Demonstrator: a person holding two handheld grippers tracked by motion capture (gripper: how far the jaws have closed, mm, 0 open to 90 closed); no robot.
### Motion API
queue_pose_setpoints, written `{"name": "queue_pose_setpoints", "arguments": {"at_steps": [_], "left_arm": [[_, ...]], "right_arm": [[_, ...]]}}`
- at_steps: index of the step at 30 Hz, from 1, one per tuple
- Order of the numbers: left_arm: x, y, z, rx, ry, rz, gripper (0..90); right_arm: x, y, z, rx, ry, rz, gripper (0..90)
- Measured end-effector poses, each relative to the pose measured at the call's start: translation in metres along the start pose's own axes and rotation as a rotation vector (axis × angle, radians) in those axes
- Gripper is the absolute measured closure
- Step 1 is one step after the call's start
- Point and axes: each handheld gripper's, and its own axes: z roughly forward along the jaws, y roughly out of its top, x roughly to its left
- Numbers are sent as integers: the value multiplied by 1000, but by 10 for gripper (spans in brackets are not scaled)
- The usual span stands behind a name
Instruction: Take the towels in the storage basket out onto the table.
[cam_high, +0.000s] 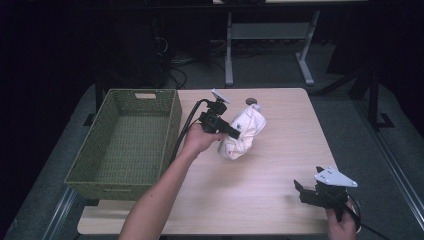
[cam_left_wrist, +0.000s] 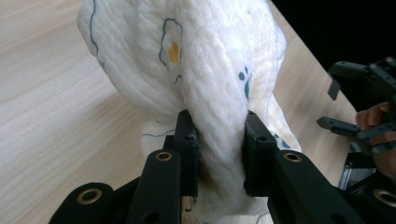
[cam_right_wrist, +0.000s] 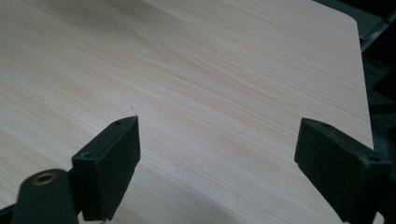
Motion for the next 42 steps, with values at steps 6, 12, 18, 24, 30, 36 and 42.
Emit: {"name": "queue_pose_setpoints", "arguments": {"at_steps": [6, 12, 18, 24, 30, 36, 42], "left_arm": [[-1, -2, 27, 18, -17, -28, 711], [1, -5, 43, 32, -7, -42, 711], [5, -8, 58, 50, 4, -50, 707], [7, -11, 68, 43, 15, -58, 701], [8, -14, 74, 37, 16, -68, 701], [6, -14, 81, 40, 16, -74, 696], [5, -15, 87, 47, 22, -62, 685]], "right_arm": [[-1, 0, 0, -3, 1, 0, 139], [0, 0, -1, -5, 6, -1, 139], [0, 0, 0, -3, 6, 2, 139], [0, 0, 0, 2, 3, -6, 139], [1, -1, 0, 4, 7, -9, 139], [2, 0, 1, 5, 7, -10, 139], [1, -1, 0, 4, 7, -9, 139]]}}
